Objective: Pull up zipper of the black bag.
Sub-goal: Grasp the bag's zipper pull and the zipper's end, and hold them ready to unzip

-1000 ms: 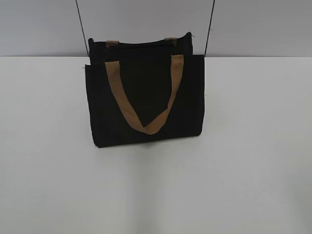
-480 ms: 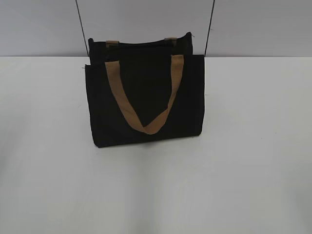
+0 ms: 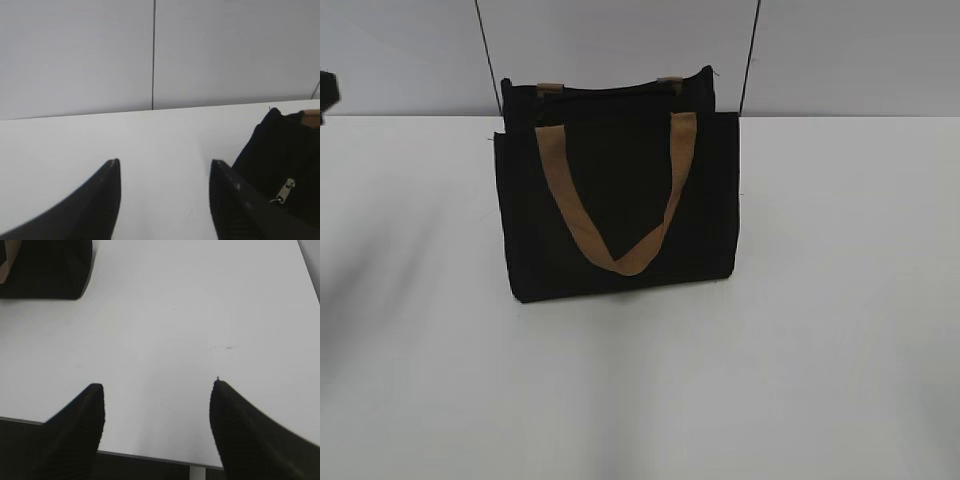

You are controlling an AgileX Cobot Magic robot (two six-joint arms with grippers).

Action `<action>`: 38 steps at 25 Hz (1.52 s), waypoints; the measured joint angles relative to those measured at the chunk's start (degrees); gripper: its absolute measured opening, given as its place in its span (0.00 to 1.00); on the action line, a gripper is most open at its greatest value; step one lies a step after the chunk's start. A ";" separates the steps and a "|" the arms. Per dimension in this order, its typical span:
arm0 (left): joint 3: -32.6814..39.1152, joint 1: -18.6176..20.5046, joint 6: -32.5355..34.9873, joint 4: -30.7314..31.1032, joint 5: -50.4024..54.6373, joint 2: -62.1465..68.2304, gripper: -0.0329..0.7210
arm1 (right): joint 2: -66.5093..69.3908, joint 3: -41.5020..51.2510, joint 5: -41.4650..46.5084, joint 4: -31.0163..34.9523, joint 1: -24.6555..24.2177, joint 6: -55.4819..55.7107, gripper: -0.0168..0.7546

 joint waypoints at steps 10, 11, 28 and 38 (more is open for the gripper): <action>0.00 -0.84 -13.02 8.90 -17.29 25.08 0.64 | 0.00 0.00 0.00 0.00 0.00 0.00 0.67; 0.00 -0.84 -15.13 11.40 -19.36 27.35 0.64 | 0.00 0.00 0.00 0.00 0.00 0.00 0.67; -0.06 -0.89 -12.96 29.21 -47.97 50.90 0.64 | 0.00 0.00 0.00 0.00 0.00 0.00 0.67; -7.14 -0.89 -11.78 33.62 -47.41 52.09 0.62 | 0.00 0.00 0.00 0.00 0.00 0.00 0.67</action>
